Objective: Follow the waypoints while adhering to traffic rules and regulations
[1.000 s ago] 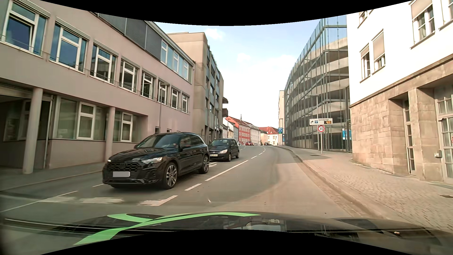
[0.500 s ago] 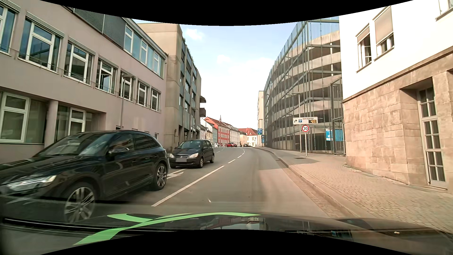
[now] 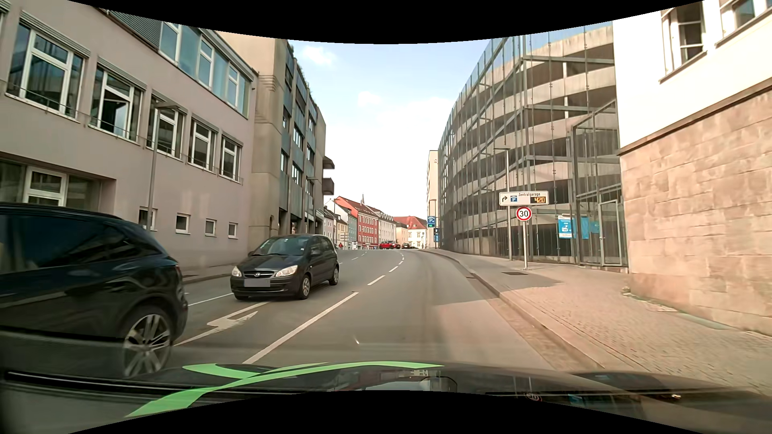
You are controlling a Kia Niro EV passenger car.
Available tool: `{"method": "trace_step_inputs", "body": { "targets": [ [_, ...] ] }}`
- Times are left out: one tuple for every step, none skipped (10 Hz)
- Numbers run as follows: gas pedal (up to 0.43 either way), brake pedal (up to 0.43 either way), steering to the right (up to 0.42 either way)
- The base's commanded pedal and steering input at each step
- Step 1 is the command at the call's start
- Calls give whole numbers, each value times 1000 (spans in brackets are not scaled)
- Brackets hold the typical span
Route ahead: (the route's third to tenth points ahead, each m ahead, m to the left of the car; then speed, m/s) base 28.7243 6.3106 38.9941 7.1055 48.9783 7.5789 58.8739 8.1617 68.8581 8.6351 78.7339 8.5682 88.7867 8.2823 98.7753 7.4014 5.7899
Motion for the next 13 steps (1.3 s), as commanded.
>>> {"method": "trace_step_inputs", "body": {
  "targets": [
    [311,0,47],
    [311,0,43],
    [311,0,34],
    [311,0,26],
    [311,0,18],
    [311,0,15],
    [311,0,15],
    [311,0,15],
    [311,0,15],
    [311,0,15],
    [311,0,15],
    [311,0,14],
    [311,0,14]
  ]
}}
